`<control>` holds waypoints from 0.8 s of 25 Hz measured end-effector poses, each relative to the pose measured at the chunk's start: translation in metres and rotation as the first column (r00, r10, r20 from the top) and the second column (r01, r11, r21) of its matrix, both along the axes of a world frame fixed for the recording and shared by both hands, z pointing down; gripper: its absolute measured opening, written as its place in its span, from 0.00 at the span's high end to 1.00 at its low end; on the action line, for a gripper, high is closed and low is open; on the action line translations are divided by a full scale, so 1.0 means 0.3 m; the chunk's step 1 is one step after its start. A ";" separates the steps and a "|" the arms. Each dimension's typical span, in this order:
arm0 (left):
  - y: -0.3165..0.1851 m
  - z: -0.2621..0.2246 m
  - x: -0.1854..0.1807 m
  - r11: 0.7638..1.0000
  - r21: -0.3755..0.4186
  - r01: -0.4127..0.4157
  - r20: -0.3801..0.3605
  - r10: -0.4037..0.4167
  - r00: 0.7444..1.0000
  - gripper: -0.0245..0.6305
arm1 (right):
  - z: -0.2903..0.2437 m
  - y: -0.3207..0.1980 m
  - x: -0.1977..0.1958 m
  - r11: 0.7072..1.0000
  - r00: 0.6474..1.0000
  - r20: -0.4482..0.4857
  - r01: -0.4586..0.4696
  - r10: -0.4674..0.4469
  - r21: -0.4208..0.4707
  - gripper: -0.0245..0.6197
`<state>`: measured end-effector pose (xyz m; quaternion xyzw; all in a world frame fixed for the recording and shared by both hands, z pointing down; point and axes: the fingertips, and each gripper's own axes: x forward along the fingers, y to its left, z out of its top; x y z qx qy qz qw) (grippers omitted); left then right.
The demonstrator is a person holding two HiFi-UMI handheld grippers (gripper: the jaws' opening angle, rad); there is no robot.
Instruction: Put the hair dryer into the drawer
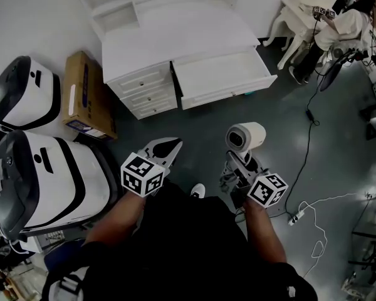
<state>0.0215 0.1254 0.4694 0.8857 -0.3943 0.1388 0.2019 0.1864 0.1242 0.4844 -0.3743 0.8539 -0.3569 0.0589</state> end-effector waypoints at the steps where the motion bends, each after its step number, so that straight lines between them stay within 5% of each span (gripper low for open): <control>1: -0.006 0.001 0.010 1.000 -0.003 0.000 0.007 0.000 1.000 0.95 | 0.005 -0.009 0.019 1.000 1.000 0.007 -0.008 0.008 -0.007 0.61; 20: -0.192 0.052 0.119 0.998 -0.032 -0.059 0.012 0.059 0.998 0.95 | 0.064 -0.096 0.121 0.997 0.998 0.007 -0.058 0.059 -0.056 0.61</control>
